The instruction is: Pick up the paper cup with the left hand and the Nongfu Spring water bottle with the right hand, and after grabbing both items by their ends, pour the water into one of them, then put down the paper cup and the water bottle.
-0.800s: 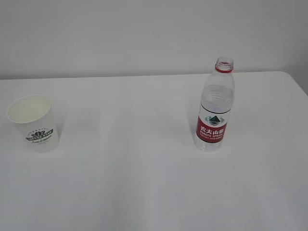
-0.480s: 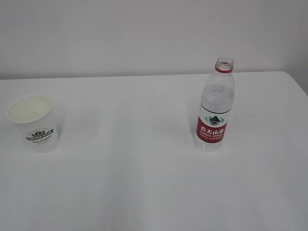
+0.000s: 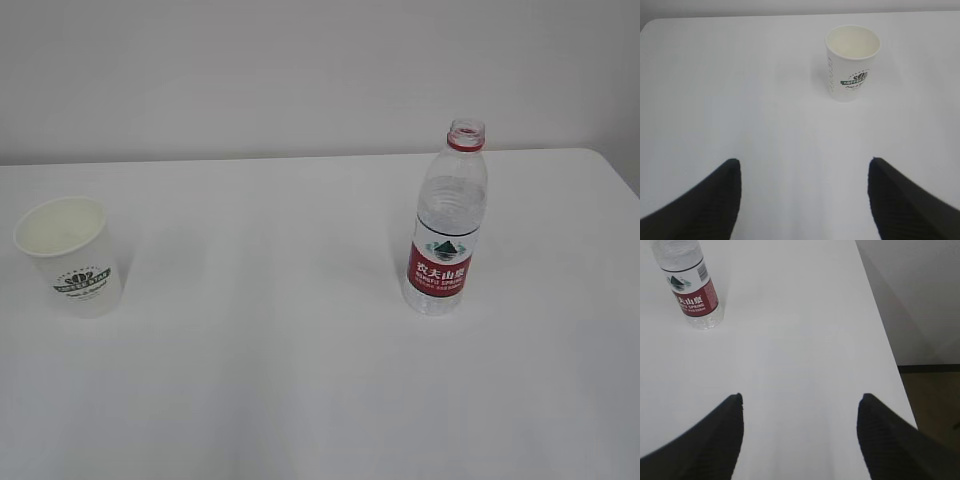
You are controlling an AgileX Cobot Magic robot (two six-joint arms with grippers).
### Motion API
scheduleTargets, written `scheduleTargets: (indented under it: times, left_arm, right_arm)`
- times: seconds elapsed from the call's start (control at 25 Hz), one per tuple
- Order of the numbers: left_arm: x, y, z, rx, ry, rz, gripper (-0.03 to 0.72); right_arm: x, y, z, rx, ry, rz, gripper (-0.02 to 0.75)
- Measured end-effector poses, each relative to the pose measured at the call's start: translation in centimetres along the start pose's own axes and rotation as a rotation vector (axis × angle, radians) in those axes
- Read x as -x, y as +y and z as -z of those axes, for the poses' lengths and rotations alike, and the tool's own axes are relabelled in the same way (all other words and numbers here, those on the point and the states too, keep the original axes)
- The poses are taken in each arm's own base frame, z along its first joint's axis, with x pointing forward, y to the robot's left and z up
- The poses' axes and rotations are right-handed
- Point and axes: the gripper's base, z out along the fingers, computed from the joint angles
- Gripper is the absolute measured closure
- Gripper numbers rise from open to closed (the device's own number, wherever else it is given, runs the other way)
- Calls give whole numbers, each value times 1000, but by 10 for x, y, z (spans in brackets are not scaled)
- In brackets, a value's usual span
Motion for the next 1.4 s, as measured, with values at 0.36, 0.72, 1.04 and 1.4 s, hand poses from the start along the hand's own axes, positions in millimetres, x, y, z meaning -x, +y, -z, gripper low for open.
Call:
scheduleTargets:
  times: [0.36,0.72,1.04,1.4]
  left_arm:
    - [0,0,0,0,0,-2,137]
    - [0,0,0,0,0,-2,141]
    - [0,1,0,16,-5,-10,148]
    - [22,1,11,10,-192,-36,150]
  right_arm:
    - [0,0,0,0,0,0,200]
    - [0,0,0,0,0,0,200]
    - [0,0,0,0,0,0,200]
    - [21,0,8,1,-209,12,201]
